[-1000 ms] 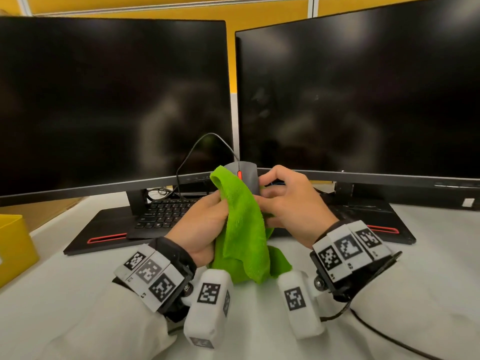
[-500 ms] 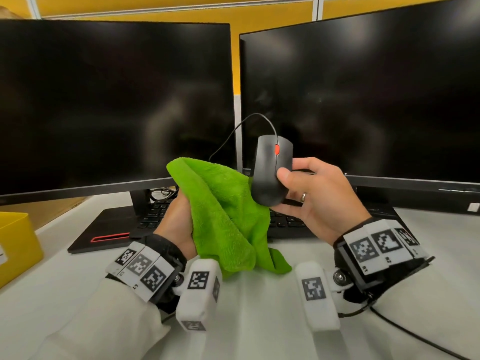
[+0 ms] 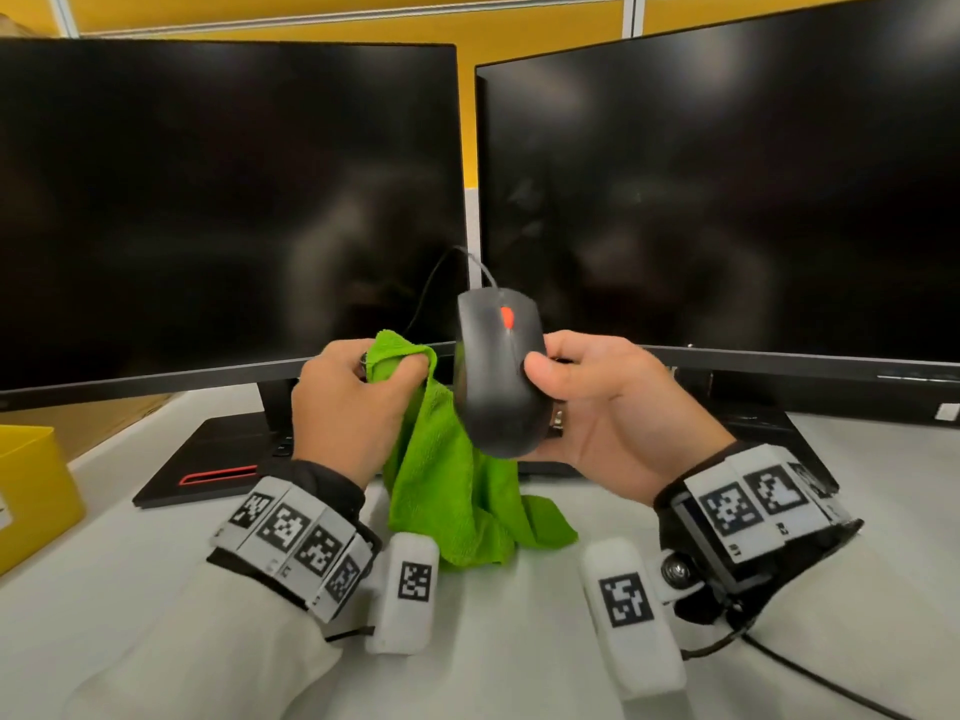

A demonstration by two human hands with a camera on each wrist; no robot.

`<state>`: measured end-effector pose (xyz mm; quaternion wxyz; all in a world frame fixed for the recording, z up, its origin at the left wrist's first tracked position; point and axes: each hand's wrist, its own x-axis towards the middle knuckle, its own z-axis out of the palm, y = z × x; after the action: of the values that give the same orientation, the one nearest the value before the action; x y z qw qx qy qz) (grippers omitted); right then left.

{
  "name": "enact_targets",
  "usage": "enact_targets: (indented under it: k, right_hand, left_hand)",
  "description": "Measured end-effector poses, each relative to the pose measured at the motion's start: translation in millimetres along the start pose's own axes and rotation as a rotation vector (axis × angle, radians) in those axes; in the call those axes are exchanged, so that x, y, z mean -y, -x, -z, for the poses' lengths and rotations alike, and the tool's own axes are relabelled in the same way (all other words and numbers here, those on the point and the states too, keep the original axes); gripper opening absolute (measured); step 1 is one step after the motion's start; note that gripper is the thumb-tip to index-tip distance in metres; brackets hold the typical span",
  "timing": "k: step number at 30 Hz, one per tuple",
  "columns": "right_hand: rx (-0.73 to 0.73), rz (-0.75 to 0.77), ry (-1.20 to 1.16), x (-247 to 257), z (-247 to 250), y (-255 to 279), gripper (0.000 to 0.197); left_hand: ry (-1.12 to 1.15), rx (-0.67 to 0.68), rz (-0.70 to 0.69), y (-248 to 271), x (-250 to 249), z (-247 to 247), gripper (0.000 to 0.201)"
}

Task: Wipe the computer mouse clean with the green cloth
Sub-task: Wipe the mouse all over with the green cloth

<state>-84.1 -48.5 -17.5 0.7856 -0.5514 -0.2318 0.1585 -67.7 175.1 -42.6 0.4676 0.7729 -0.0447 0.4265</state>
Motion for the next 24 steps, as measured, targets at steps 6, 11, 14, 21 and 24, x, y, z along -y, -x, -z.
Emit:
enact_targets:
  k: [6, 11, 14, 21, 24]
  right_hand:
    - [0.157, -0.12, -0.1, -21, -13, -6, 0.058]
    - [-0.07, 0.029, -0.293, -13, -1, -12, 0.071]
    - [-0.182, 0.138, -0.445, -5, 8, -13, 0.055]
    - [0.026, 0.111, -0.383, 4, 5, 0, 0.053]
    - [0.226, -0.017, -0.3, -10, -6, 0, 0.066]
  left_hand:
    - [0.11, 0.076, 0.041, 7, -8, -2, 0.053]
    - [0.257, 0.174, 0.181, 10, -20, -6, 0.054]
    - [0.342, 0.305, 0.29, 10, -24, -5, 0.028]
    - [0.23, 0.183, 0.197, 10, -26, -6, 0.025]
    - [0.161, 0.218, 0.222, 7, -18, -5, 0.037]
